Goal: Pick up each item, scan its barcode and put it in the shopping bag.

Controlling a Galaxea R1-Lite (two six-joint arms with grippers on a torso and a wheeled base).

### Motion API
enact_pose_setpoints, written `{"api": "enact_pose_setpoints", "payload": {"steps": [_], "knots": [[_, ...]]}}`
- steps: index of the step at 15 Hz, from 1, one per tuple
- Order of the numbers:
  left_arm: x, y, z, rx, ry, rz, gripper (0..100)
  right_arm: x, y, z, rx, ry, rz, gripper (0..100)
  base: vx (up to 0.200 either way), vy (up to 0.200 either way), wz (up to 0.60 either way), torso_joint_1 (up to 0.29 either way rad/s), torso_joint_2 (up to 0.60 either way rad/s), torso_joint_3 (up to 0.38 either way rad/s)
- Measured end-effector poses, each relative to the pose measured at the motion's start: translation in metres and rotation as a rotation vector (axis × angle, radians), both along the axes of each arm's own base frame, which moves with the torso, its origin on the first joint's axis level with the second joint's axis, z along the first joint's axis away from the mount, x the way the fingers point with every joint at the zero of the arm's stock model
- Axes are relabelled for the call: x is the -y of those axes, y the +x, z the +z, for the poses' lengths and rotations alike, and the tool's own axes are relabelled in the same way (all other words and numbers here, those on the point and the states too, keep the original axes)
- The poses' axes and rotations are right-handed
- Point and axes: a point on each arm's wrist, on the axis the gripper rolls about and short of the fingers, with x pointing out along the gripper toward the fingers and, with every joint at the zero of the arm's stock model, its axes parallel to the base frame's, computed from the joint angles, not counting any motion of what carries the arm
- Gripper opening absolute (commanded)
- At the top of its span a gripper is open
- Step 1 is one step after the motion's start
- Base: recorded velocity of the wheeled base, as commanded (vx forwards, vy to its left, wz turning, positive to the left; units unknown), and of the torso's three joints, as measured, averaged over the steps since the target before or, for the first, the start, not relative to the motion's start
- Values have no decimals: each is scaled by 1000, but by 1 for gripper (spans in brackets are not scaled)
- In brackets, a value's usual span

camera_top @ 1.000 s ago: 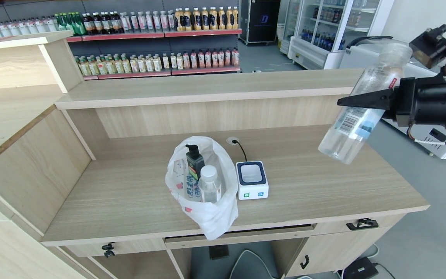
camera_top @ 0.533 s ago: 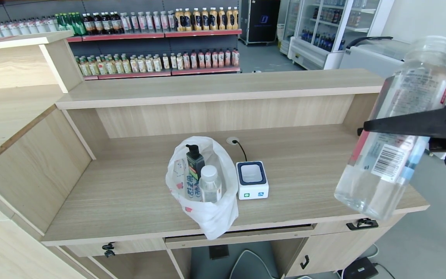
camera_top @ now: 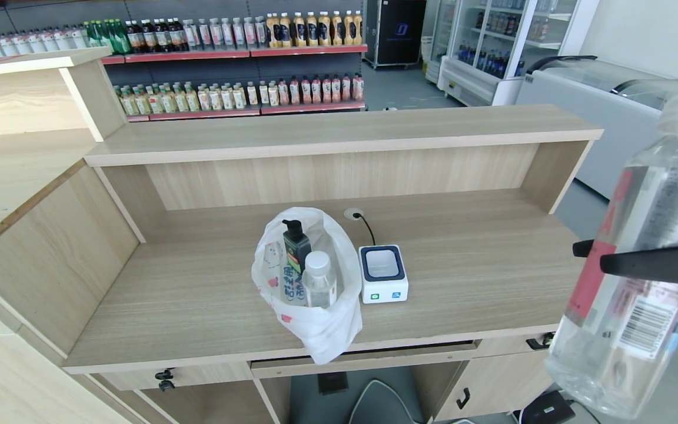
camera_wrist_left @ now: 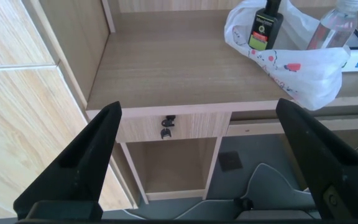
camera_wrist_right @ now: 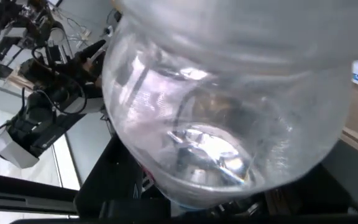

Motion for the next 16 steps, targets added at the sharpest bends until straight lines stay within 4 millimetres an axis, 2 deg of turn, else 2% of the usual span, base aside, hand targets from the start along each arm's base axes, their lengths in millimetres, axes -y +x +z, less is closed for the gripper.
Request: {"api": "enact_pose_setpoints", "payload": {"steps": [8,16], "knots": [[0,0,0,0,0,0,100,-8,-11,22,60,10,127,0,0,0,0,0,0,0],[0,0,0,0,0,0,100,-6,-18,22,26,7,131,0,0,0,0,0,0,0]]}}
